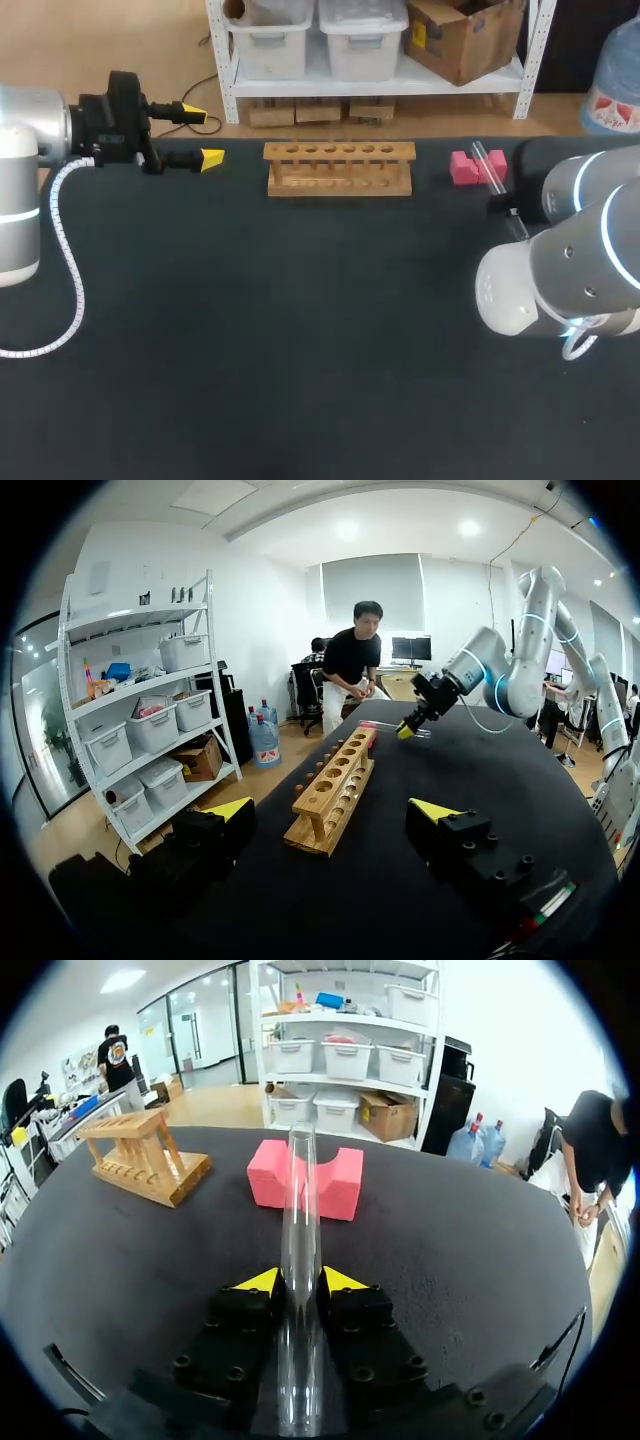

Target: Grasp the test tube, adjust it, and insert it.

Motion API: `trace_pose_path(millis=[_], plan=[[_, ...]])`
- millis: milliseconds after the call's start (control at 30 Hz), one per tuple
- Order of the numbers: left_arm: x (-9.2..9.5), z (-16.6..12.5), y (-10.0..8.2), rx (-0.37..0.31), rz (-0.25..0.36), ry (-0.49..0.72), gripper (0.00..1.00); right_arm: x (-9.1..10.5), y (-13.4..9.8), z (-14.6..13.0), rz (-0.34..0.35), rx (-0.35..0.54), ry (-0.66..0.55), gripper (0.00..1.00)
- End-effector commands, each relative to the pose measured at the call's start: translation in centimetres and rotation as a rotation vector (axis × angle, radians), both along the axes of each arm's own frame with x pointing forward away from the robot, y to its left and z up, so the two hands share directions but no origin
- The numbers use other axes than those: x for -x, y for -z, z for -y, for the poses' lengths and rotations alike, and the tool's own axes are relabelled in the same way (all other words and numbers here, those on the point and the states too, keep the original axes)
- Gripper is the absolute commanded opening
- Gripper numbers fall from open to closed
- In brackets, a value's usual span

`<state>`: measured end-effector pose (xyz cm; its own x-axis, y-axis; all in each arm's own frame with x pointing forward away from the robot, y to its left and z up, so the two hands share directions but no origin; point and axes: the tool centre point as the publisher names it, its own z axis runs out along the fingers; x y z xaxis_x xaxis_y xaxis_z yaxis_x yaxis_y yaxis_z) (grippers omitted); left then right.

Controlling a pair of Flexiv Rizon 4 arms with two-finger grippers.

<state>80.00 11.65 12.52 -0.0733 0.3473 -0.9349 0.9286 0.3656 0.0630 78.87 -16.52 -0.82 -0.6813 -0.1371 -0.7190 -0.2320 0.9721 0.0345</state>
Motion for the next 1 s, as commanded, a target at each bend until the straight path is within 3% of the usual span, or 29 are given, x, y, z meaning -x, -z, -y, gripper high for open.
trace_pose_path(millis=[33, 367, 600, 1000], plan=[[0.1, -0.1, 0.2, 0.005, 0.007, -0.002, 1.0, 1.3, -1.8, -0.5, 0.008, 0.017, 0.039, 0.0], [0.1, -0.1, 0.2, 0.005, 0.007, -0.002, 1.0, 3.5, -5.8, -2.9, 0.037, 0.023, 0.087, 0.0], [0.1, -0.1, 0.2, 0.005, 0.007, -0.002, 1.0, 4.8, -7.7, -6.2, 0.048, 0.034, 0.086, 0.0], [0.1, -0.1, 0.2, 0.005, 0.007, -0.002, 1.0, 4.1, -9.1, -12.2, 0.079, -0.004, 0.004, 0.0]])
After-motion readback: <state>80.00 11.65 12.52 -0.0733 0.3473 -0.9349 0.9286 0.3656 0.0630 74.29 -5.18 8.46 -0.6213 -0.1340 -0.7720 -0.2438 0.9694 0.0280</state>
